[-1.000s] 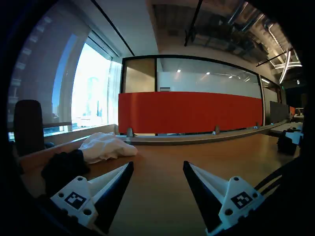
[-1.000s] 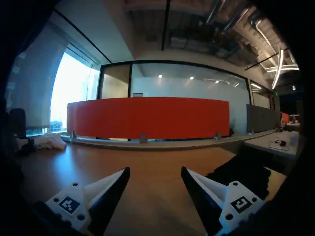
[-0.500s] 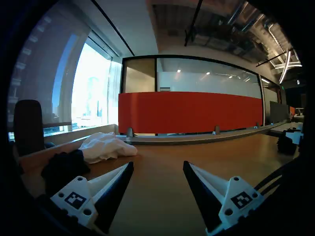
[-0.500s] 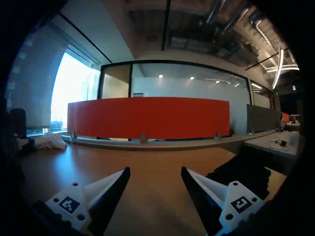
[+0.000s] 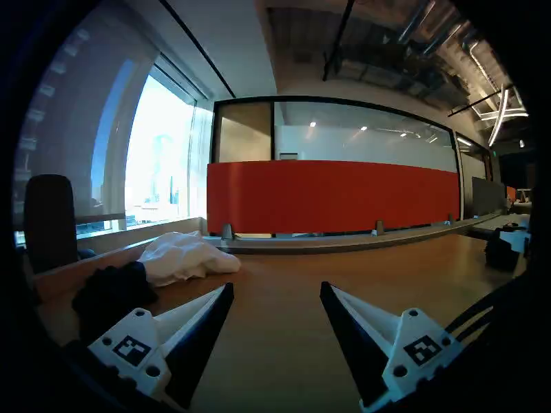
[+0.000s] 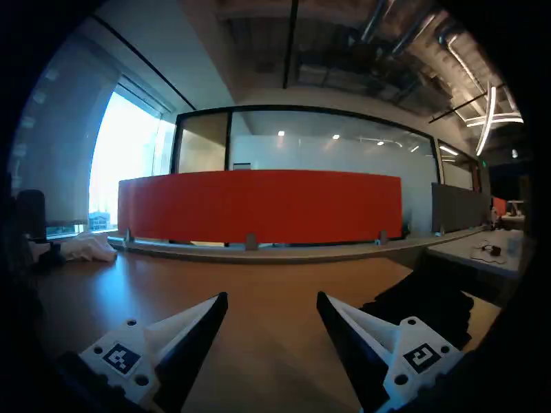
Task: Fold towel
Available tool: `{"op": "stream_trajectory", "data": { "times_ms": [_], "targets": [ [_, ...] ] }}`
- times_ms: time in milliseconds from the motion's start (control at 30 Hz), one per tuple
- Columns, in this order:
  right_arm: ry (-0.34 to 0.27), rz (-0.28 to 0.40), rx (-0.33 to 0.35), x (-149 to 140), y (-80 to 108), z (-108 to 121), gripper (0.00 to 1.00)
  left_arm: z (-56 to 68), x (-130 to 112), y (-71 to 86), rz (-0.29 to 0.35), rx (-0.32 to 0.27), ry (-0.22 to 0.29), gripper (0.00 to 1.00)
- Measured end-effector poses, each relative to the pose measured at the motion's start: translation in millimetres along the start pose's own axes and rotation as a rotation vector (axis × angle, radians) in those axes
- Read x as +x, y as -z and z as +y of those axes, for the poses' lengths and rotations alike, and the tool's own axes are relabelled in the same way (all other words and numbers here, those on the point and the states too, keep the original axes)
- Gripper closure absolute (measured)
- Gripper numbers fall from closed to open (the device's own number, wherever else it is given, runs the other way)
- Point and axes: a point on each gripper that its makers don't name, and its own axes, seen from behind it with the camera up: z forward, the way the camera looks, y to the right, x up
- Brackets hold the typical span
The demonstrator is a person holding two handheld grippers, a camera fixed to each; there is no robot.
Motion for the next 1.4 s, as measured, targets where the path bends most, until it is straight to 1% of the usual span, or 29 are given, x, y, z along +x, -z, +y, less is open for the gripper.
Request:
{"op": "stream_trajectory", "data": {
  "times_ms": [1400],
  "targets": [
    [0.0, 0.0, 0.0, 0.2, -0.4, 0.3, 0.0, -0.8, 4.9, 1.7, -0.002, 0.0, -0.001, 0.07]
  ]
}}
